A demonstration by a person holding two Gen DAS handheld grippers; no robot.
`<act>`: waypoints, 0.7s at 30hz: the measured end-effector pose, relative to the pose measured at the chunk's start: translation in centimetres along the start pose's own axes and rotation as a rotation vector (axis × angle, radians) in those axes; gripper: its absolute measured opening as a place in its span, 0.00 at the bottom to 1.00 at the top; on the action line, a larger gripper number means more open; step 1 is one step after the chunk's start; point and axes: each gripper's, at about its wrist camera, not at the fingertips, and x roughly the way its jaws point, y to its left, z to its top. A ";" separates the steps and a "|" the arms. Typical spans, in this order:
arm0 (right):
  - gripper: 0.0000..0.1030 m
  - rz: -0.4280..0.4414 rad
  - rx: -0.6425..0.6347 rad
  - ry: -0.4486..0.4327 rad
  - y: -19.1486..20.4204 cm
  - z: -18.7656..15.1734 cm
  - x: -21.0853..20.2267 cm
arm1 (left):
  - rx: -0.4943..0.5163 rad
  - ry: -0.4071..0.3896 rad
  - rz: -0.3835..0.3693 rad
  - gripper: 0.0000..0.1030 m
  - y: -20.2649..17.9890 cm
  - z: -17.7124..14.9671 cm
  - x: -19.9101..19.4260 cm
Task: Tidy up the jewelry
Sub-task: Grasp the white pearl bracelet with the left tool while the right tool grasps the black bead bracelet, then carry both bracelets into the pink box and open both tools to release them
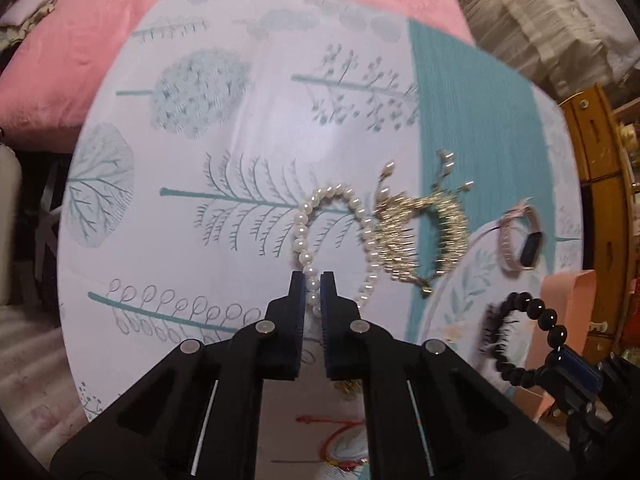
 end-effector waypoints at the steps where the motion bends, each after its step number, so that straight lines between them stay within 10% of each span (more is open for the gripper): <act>1: 0.14 0.002 0.007 -0.009 -0.3 -0.2 -1.1 | 0.007 -0.017 -0.007 0.05 -0.2 -0.2 -1.0; 21: 0.14 -0.069 0.197 -0.217 -8.1 -8.2 -19.0 | 0.397 -0.229 -0.301 0.05 -15.5 -8.0 -22.2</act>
